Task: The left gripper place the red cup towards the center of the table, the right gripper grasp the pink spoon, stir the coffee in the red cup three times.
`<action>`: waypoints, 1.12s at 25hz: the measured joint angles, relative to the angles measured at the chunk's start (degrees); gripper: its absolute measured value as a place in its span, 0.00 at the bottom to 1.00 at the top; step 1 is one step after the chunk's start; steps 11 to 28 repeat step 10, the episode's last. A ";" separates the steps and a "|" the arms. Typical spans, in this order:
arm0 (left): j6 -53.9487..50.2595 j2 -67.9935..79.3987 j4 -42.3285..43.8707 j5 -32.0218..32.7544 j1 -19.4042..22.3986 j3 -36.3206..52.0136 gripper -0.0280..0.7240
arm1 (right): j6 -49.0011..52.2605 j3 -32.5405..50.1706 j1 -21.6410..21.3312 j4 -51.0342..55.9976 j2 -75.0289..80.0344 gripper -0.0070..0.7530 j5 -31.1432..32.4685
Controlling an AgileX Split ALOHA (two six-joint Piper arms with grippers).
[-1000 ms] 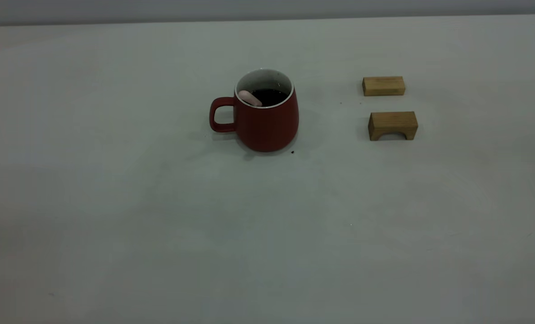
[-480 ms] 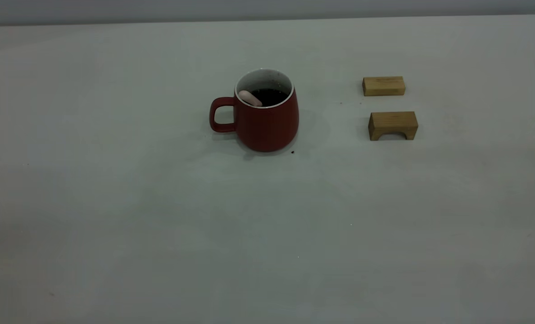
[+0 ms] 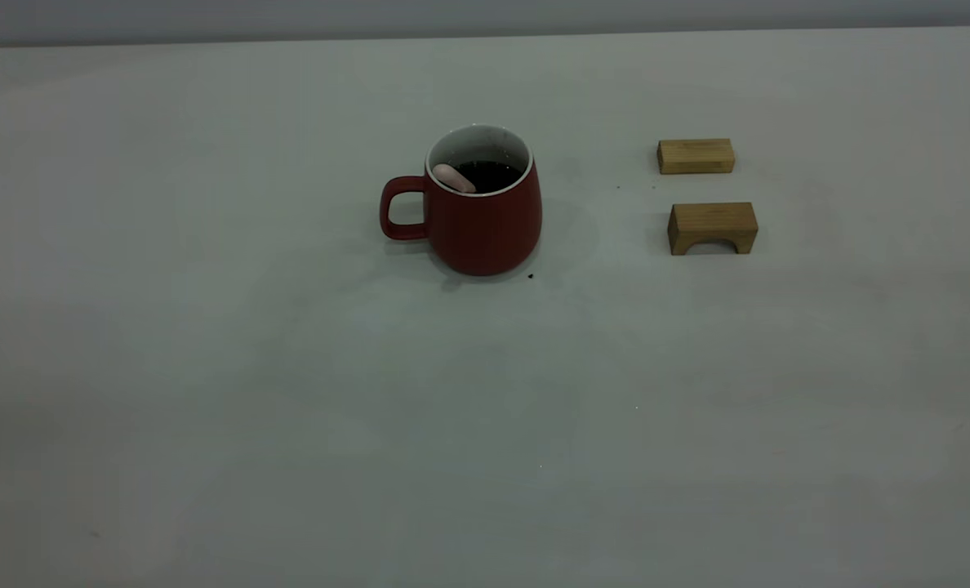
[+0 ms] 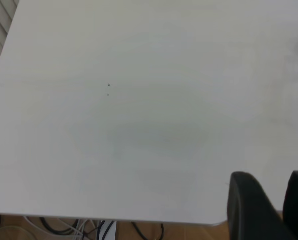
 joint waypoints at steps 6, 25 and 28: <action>0.00 0.00 0.00 0.00 0.00 0.00 0.36 | 0.00 0.04 0.00 0.00 0.00 0.31 0.00; 0.00 0.00 0.00 0.00 0.00 0.00 0.36 | 0.00 0.04 0.00 0.00 0.00 0.31 0.00; 0.00 0.00 0.00 0.00 0.00 0.00 0.36 | 0.00 0.04 0.00 0.00 0.00 0.31 0.00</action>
